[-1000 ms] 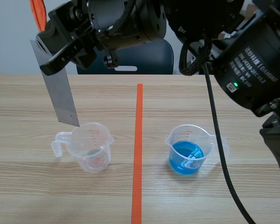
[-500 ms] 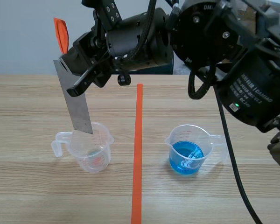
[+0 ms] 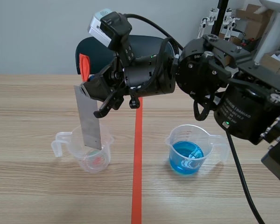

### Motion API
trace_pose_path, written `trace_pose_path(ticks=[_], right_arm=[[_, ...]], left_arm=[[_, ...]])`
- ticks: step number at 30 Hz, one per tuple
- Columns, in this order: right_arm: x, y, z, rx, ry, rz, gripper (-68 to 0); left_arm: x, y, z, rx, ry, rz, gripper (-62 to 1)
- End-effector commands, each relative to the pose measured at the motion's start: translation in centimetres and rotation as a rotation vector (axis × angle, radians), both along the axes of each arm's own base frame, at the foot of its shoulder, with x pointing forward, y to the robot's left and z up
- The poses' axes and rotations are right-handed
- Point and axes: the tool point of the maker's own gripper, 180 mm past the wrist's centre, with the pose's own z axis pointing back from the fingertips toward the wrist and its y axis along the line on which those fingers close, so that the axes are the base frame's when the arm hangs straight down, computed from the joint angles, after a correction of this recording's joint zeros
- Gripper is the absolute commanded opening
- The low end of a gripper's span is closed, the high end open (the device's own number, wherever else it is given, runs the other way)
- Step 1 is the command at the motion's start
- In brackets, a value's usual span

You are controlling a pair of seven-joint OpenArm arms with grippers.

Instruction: Do the redox reaction experiment. put the plate into the left beaker

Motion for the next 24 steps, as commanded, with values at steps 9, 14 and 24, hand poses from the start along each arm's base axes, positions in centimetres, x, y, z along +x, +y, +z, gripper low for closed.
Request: trace_pose_path(ticks=[9, 14, 24], right_arm=[[0.6, 0.1, 0.3, 0.036, -0.076, 0.024, -66.9], [0.8, -0.1, -0.4, 0.046, -0.077, 0.017, -66.9], [-1.2, 1.1, -1.1, 0.047, -0.076, 0.101, -66.9]], left_arm=[[0.2, -0.2, 0.7, -0.017, -0.028, 0.000, 1.4], [0.2, -0.2, 0.7, -0.017, -0.028, 0.000, 1.4], [0.2, -0.2, 0.7, -0.017, -0.028, 0.001, 1.4]])
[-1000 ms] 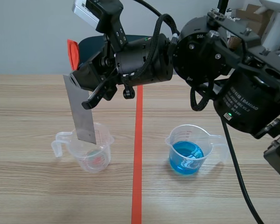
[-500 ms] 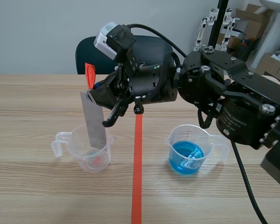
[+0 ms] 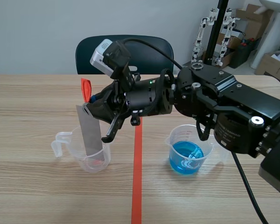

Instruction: Do the redox reaction experiment. put the plate into the left beaker

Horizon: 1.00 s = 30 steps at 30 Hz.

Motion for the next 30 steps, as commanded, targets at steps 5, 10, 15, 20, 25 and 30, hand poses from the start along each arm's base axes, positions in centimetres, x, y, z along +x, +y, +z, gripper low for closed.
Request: trace_pose_path(ticks=[5, 10, 15, 20, 25, 30], right_arm=[[-0.30, 0.88, 1.94, 0.072, -0.021, 0.028, -66.9], [-0.65, 1.08, 1.66, 0.081, -0.010, 0.036, -66.9], [-0.64, 1.11, 1.47, 0.075, -0.026, 0.039, -66.9], [-0.66, 1.16, 1.38, 0.067, -0.036, 0.042, -66.9], [-0.66, 1.15, 1.40, 0.068, -0.036, 0.042, -66.9], [-0.62, 1.03, 1.31, 0.064, -0.036, 0.040, -41.1]], left_arm=[[0.21, -0.17, 0.65, -0.017, -0.028, 0.001, 1.4], [0.21, -0.17, 0.65, -0.017, -0.028, 0.001, 1.4], [0.21, -0.17, 0.65, -0.017, -0.028, 0.001, 1.4], [0.21, -0.17, 0.65, -0.017, -0.028, 0.001, 1.4], [0.21, -0.17, 0.65, -0.017, -0.028, 0.001, 1.4], [0.21, -0.17, 0.65, -0.017, -0.028, 0.001, 1.4]])
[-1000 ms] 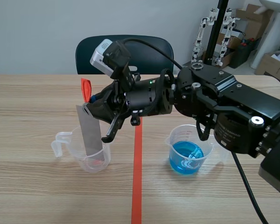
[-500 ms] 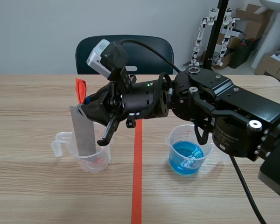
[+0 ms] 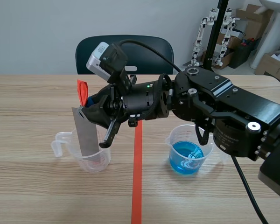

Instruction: Do the redox reaction experiment. put the plate into the left beaker

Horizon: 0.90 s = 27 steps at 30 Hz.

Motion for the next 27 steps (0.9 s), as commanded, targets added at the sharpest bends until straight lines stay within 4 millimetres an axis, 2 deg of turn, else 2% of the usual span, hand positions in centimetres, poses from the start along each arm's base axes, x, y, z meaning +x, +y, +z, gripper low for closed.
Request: trace_pose_path(ticks=[1, 3, 4, 5, 8, 27], right_arm=[[0.1, 0.4, 1.2, 0.041, -0.008, 0.012, -29.5], [0.8, 0.3, 1.1, 0.032, -0.017, -0.025, -7.9], [1.4, 0.2, 1.0, 0.022, -0.026, -0.058, -2.0], [2.0, 0.0, 0.9, 0.011, -0.040, -0.092, 0.4], [2.6, -0.2, 0.8, 0.001, -0.053, -0.118, 0.4], [2.6, -0.2, 0.8, 0.001, -0.053, -0.118, 0.4]], left_arm=[[0.2, -0.2, 0.7, -0.017, -0.028, 0.001, 1.4], [0.2, -0.2, 0.7, -0.017, -0.028, 0.001, 1.4], [0.2, -0.2, 0.7, -0.017, -0.028, 0.001, 1.4], [0.2, -0.2, 0.7, -0.017, -0.028, 0.001, 1.4], [0.2, -0.2, 0.7, -0.017, -0.028, 0.001, 1.4], [0.2, -0.2, 0.7, -0.017, -0.028, 0.001, 1.4]])
